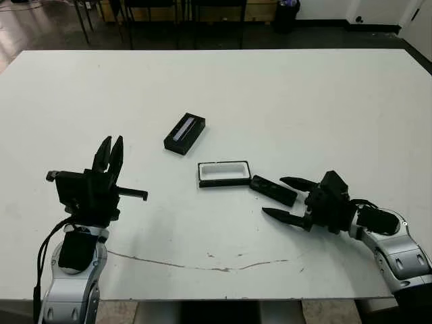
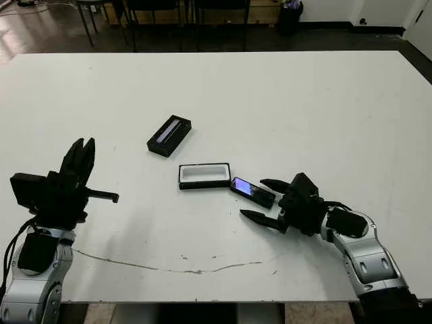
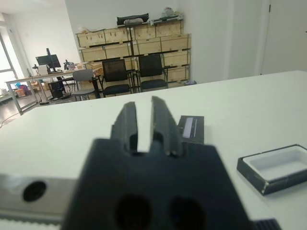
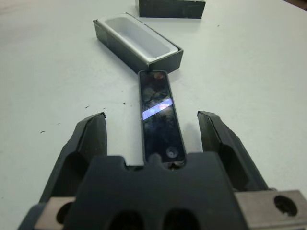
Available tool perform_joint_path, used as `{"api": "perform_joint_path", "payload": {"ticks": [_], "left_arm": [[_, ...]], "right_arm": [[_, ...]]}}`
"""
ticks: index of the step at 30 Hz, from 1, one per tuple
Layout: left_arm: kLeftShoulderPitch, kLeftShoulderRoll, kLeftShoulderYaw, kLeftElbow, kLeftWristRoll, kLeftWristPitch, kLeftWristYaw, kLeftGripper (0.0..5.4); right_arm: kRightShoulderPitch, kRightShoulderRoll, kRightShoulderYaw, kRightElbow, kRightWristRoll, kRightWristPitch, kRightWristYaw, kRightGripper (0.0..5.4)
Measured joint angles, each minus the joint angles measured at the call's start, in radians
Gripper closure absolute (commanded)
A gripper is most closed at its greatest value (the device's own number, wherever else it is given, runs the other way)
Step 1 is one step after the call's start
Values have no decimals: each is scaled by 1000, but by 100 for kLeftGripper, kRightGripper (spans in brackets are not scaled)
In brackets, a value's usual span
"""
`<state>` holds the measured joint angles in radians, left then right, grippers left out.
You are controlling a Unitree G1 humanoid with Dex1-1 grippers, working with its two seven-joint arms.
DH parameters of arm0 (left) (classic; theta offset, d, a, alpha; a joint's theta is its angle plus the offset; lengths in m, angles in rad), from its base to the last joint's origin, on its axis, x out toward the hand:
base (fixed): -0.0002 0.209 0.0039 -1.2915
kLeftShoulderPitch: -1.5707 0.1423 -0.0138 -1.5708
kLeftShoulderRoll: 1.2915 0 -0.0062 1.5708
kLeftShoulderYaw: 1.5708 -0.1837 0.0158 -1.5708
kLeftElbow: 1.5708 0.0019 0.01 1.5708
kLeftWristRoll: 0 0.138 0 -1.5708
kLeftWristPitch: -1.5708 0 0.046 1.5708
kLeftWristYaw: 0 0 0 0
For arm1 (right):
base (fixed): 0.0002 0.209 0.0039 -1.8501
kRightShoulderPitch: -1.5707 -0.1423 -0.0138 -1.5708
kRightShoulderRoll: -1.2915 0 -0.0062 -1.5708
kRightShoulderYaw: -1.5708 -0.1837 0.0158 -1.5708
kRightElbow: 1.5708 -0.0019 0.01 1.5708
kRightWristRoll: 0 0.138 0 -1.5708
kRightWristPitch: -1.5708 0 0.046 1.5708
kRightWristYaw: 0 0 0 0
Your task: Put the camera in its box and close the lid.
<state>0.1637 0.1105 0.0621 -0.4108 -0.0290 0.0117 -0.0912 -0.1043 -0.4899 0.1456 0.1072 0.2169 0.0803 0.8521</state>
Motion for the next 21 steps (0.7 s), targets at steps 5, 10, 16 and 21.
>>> {"api": "perform_joint_path", "payload": {"ticks": [5,10,16,21], "left_arm": [[0,3,3,0,0,-2,-3,540],[0,4,11,0,-2,-3,-7,540],[0,8,14,0,-4,-3,-16,540],[0,9,18,0,-6,0,-20,540]], "right_arm": [[-3,17,-9,33,11,-7,1,214],[-4,30,-15,65,30,-20,0,214],[-15,42,-21,120,52,-58,28,214],[-20,16,3,104,33,-62,37,214]]}}
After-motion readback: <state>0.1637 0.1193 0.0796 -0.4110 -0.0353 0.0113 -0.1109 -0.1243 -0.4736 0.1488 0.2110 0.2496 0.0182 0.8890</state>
